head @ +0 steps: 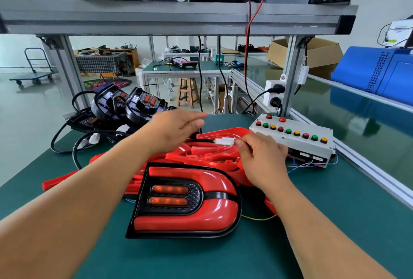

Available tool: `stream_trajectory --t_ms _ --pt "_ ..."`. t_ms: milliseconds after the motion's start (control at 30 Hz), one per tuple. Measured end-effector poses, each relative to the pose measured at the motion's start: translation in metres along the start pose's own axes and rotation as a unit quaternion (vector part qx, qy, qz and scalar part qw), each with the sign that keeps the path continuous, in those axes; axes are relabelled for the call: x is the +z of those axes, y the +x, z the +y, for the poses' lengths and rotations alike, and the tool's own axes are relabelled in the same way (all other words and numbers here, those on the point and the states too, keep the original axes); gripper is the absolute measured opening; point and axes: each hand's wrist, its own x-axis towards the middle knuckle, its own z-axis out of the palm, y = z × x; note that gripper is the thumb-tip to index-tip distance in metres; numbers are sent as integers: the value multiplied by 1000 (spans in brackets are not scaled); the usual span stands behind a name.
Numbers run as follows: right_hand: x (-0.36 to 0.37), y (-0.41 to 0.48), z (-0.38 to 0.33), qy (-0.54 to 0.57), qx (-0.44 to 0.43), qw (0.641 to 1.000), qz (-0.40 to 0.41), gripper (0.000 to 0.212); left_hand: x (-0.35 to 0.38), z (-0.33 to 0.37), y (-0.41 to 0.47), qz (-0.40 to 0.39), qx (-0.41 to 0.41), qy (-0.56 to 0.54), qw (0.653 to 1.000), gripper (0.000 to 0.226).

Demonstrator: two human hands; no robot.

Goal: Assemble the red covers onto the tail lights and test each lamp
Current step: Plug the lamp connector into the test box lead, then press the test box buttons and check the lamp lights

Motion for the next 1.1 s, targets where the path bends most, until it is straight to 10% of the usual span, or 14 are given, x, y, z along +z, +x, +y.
stream_trajectory --t_ms 100,367,967,1100 --pt "4 3 7 -39 41 998 -13 23 -17 -29 -36 61 19 -47 997 38" --pt "6 5 2 -50 43 998 19 11 10 -58 -126 -196 25 -31 980 138" --pt "1 18 11 -91 13 996 -4 30 33 -57 -119 -87 31 -108 990 137" --pt "-3 42 21 -175 51 974 -136 44 39 -60 -119 -66 22 -120 990 140"
